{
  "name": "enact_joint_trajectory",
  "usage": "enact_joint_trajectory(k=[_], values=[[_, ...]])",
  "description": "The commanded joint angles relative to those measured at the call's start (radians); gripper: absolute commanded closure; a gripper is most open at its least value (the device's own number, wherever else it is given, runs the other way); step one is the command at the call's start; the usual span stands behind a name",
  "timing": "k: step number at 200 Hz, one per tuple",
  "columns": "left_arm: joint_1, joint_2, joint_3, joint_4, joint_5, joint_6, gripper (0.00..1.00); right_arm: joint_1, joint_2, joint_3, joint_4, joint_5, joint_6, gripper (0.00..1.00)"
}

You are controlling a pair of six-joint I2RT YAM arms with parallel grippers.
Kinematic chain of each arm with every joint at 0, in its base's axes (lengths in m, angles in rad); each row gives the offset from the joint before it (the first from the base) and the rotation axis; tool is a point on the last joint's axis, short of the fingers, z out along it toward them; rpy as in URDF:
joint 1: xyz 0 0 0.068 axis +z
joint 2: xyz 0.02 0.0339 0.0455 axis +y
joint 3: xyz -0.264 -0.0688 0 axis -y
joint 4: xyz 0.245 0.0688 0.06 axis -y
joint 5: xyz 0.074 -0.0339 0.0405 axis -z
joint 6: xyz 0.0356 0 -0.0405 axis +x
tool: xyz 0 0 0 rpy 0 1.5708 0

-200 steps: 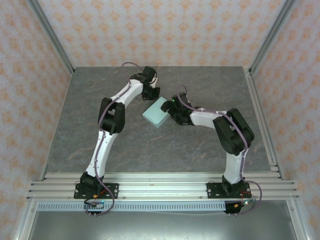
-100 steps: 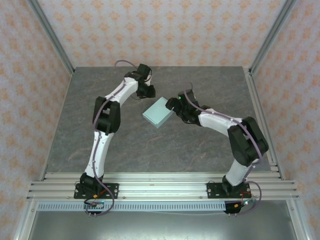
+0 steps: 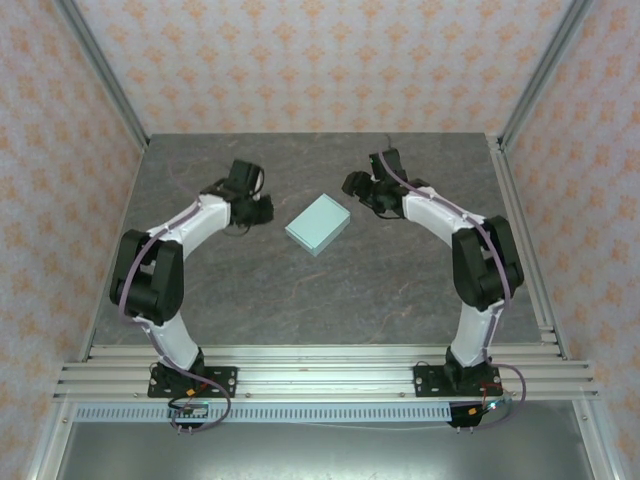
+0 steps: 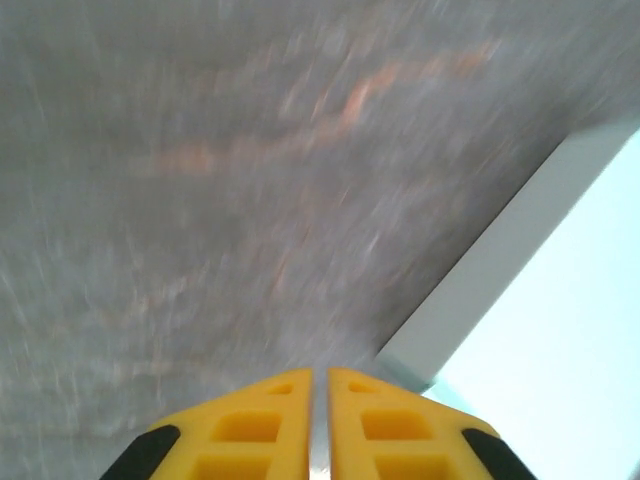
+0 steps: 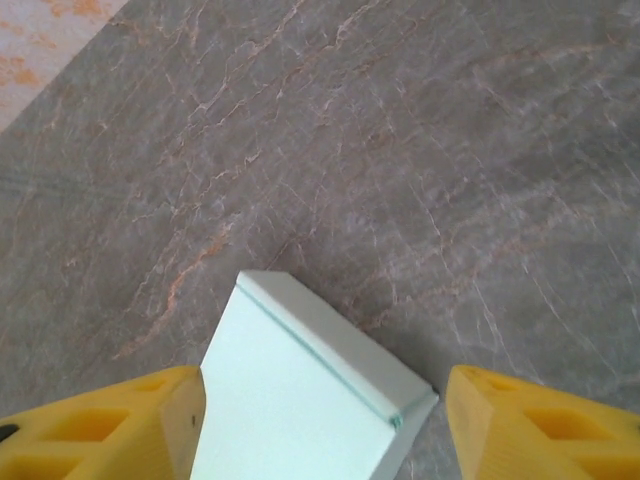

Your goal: Fold the paper box

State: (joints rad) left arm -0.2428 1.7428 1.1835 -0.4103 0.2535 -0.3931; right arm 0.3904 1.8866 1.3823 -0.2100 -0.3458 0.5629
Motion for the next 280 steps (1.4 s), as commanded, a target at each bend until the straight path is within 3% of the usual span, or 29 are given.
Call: enact_joint_trajectory(k=[1,36,108,243,280], values=[[-0.049,-0.025,-0.122,0.146,-0.004,-0.059,0.9,-0.004,0.076,0.093,-0.068,-0.073,-0.066,0.3],[-0.153,0.016,-0.151,0.155,-0.07,-0.065,0.97,-0.005,0.172,0.172,-0.068,-0.123,-0.06,0.28],[-0.157,0.146,-0.06,0.147,-0.07,-0.07,0.99,0.017,0.206,0.126,0.008,-0.144,-0.005,0.27],[-0.113,0.42,0.422,-0.081,-0.089,0.0,0.98,0.028,-0.025,-0.251,0.243,-0.055,0.149,0.24],[-0.082,0.387,0.381,-0.077,-0.1,-0.006,0.93,0.018,-0.078,-0.255,0.138,0.037,0.092,0.21]])
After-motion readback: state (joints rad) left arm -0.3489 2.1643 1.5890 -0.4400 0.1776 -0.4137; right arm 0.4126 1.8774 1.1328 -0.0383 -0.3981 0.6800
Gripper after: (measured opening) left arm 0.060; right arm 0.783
